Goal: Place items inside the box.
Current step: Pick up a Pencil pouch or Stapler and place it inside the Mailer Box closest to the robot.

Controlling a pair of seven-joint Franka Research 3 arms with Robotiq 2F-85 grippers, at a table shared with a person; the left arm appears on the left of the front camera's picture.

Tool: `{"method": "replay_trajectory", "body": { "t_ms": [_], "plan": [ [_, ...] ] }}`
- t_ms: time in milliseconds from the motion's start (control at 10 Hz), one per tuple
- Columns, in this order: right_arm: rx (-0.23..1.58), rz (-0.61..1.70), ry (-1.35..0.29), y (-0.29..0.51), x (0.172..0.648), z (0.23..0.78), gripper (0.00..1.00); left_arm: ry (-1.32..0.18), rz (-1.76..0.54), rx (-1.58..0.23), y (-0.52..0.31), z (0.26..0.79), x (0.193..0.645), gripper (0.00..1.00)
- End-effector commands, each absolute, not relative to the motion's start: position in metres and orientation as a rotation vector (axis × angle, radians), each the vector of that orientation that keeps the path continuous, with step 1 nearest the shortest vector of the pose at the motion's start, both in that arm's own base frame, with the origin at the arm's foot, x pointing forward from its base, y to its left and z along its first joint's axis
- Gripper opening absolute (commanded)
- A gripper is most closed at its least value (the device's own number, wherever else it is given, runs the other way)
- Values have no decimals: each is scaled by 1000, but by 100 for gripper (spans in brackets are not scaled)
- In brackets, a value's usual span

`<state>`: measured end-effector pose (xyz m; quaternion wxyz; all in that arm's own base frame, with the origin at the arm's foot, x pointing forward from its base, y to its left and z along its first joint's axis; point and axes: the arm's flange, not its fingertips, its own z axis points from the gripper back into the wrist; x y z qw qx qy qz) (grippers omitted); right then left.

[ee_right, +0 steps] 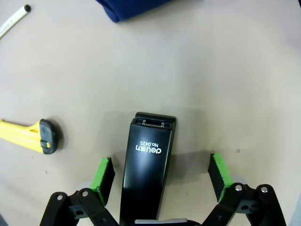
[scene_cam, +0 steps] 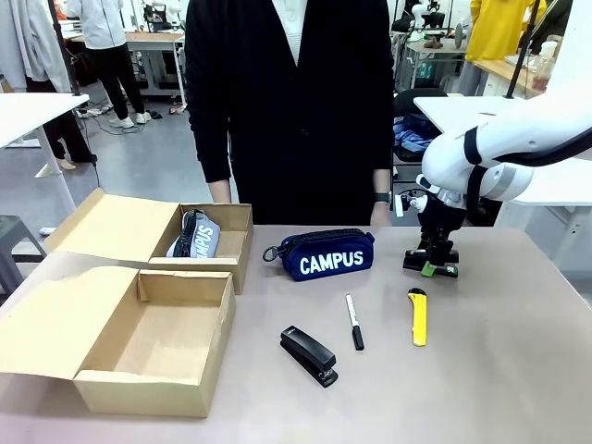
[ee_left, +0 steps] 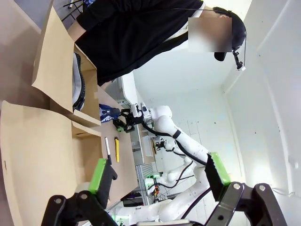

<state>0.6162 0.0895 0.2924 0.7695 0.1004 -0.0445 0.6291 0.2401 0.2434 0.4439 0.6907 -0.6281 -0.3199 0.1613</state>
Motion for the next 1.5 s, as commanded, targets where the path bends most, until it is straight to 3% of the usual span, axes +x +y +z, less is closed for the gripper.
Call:
{"method": "replay_trajectory", "body": {
  "t_ms": [0,100,200,300,400,800,1000,1300,1400],
  "plan": [
    [194,1334,-47,95,618,290,40,-739,345,-1412,243,446,240,100],
    [196,1331,-45,95,617,290,40,-739,345,-1412,243,446,240,100],
    [193,1317,-41,96,617,289,0,-739,345,-1412,243,446,240,100],
    [183,1311,-30,96,616,289,36,-739,345,-1412,243,446,240,100],
    [187,1299,-30,96,615,289,0,-739,345,-1412,243,446,240,100],
    [218,1252,9,84,614,300,0,-739,345,-1412,243,446,240,100],
    [275,1031,45,59,598,343,0,-739,345,-1412,243,446,240,100],
    [378,614,-93,1,471,456,0,-739,345,-1412,243,446,240,100],
    [406,603,-133,-5,441,467,0,-739,345,-1412,243,446,240,100]
  ]
}}
